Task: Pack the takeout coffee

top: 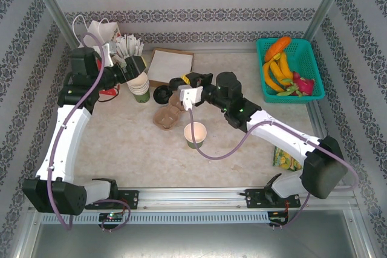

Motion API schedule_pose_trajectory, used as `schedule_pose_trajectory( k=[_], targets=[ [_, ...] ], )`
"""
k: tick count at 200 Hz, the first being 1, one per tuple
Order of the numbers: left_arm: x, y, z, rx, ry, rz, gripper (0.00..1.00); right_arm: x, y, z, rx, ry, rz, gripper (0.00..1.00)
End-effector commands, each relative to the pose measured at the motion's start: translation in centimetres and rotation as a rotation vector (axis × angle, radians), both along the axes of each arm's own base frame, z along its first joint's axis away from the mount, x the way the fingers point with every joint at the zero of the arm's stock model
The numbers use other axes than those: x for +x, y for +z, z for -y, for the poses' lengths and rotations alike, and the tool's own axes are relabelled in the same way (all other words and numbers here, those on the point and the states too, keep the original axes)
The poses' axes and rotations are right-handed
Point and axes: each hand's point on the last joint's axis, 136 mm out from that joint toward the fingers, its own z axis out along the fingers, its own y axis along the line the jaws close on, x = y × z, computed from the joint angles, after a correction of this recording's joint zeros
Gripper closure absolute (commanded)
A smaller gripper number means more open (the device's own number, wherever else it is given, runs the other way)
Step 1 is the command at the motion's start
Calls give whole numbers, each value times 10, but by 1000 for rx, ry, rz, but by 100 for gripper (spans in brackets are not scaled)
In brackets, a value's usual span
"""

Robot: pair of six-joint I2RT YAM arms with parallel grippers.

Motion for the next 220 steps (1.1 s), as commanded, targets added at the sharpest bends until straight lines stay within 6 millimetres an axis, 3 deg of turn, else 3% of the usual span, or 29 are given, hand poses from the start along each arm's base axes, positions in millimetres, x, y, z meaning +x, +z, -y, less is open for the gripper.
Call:
schedule_pose_trajectory(
  k=[1,15,53,96,141,220],
  targets=[
    [-19,0,13,2,-124,-30,0,-17,10,-1,-196,99,335,100],
    [-26,4,24,-2,-206,-3,0,-23,9,-3,-243,139,409,100],
    [-43,1,30,66,-293,9,0,-31,8,-7,-356,203,571,100],
    [-65,-7,50,82,-473,7,1,-44,7,-15,-389,300,722,100],
    [-75,-14,71,105,-592,-14,15,-57,11,-22,-407,390,844,100],
    [-69,-19,91,61,-662,-8,36,-61,22,-31,-378,396,873,100]
  ],
)
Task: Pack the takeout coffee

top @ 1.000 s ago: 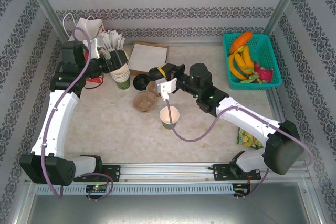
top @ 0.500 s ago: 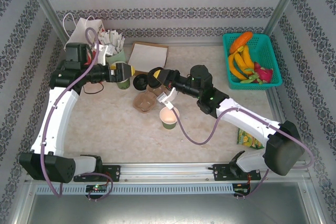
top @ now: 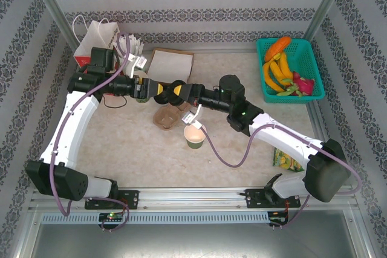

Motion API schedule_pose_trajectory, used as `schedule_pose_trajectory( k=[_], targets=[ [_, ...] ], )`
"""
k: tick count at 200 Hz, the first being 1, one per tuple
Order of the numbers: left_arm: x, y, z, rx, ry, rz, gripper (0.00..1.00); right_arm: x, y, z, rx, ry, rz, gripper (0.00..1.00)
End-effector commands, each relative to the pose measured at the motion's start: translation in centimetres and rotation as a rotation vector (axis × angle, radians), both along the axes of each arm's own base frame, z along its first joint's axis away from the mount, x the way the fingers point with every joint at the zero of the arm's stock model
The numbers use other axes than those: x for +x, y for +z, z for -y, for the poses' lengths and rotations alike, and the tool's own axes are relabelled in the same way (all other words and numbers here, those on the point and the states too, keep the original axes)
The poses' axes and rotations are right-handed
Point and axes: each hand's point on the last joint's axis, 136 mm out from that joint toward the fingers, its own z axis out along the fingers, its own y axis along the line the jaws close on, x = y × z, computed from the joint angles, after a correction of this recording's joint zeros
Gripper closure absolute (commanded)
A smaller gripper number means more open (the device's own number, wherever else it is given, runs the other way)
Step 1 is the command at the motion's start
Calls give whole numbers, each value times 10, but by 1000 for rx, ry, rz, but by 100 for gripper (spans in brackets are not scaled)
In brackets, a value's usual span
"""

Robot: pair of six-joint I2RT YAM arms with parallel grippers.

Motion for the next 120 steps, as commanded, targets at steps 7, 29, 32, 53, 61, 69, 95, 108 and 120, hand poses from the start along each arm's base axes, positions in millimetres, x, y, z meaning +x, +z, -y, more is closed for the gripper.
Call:
schedule_pose_trajectory(
  k=[7,29,32,53,61,69,95,108,120],
  targets=[
    [-6,10,14,-48,-79,38,38,-13,21,-11,27,66,111,100],
    [-6,4,20,-42,-108,17,44,-15,25,-15,36,76,115,100],
    [-5,3,20,-39,-111,17,45,-15,25,-15,38,77,115,100],
    [-1,-6,22,-21,-115,-7,49,-17,29,-18,50,85,113,100],
    [0,-7,22,-18,-118,-11,52,-18,30,-20,54,87,113,100],
    [0,-8,23,-17,-123,-11,54,-19,31,-20,56,90,114,100],
    [1,-9,24,-16,-132,-6,57,-21,31,-24,60,96,104,100],
    [0,-9,26,-23,-139,-6,60,-22,32,-25,62,98,97,100],
    [0,-9,27,-34,-149,-8,64,-21,30,-26,61,94,91,100]
  ],
)
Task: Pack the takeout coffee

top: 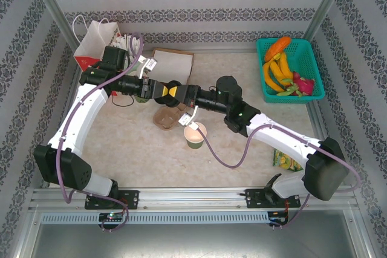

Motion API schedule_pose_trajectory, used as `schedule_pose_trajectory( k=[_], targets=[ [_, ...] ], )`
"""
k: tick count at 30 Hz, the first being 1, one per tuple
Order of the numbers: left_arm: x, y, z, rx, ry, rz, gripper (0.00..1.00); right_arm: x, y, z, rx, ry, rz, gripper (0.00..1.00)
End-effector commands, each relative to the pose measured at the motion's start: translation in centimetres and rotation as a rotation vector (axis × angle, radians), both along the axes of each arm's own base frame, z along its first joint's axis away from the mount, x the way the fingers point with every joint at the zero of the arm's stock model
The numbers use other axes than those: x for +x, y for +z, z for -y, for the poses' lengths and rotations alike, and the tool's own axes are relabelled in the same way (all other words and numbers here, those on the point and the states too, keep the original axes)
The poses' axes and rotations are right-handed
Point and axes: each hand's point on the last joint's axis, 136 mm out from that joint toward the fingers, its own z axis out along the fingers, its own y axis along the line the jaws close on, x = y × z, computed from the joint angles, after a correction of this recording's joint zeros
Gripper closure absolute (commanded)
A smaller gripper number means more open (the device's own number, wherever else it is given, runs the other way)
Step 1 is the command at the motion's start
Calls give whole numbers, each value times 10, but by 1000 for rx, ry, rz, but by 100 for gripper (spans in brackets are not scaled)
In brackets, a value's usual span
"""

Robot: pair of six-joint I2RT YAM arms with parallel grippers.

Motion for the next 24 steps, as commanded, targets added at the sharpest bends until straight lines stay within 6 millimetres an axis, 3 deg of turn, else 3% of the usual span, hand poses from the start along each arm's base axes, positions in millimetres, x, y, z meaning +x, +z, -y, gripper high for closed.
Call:
schedule_pose_trajectory(
  k=[1,14,22,24],
  targets=[
    [-7,12,10,-39,-63,37,65,-10,21,-11,35,48,57,100],
    [-3,2,10,52,-41,43,84,-10,15,-18,46,33,-35,100],
    [-1,4,13,60,-43,77,100,-8,8,-17,39,3,-85,100],
    [2,5,12,70,-29,88,100,-7,7,-17,37,-7,-101,98]
  ],
)
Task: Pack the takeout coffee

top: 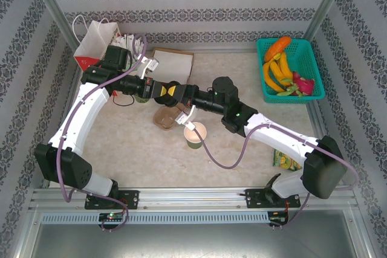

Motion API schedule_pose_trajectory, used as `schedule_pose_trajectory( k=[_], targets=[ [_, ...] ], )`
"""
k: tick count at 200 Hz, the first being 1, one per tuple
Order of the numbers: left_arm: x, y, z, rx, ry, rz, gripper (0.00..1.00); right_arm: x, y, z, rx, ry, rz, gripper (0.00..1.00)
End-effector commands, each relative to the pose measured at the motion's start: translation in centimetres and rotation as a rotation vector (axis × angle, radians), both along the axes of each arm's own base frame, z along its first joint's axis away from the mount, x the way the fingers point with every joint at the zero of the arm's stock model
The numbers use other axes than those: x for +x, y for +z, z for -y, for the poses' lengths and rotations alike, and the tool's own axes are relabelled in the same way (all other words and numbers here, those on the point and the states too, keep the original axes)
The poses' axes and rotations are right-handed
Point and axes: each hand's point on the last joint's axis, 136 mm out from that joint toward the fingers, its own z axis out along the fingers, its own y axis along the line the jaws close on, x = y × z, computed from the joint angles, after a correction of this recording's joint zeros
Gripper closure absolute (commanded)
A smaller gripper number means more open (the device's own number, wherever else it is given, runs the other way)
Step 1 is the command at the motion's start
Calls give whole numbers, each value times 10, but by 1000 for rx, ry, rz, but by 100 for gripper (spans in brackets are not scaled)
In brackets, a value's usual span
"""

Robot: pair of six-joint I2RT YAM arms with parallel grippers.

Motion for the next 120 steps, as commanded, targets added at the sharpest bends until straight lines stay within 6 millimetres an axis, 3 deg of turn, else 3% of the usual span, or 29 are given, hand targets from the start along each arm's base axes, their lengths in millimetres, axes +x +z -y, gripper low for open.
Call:
schedule_pose_trajectory(
  k=[1,12,18,26,31,67,94,120],
  targets=[
    [-2,15,14,-14,-45,67,100,-14,16,-12,48,46,-34,92],
    [0,15,12,-2,-31,82,100,-9,15,-10,37,-1,-83,69],
    [2,16,11,6,-22,89,100,-5,12,-7,19,-40,-119,39],
    [3,17,9,16,-12,100,100,-2,7,-1,-10,-88,-177,13],
    [3,17,8,24,-6,108,100,-1,5,2,-12,-115,-234,3],
    [20,12,-6,103,100,136,100,7,-10,24,68,-292,-439,2],
    [36,5,-27,210,230,175,100,6,-19,46,152,-438,-668,2],
    [39,-2,-38,253,302,155,100,1,-4,61,419,-489,-926,2]
  ],
)
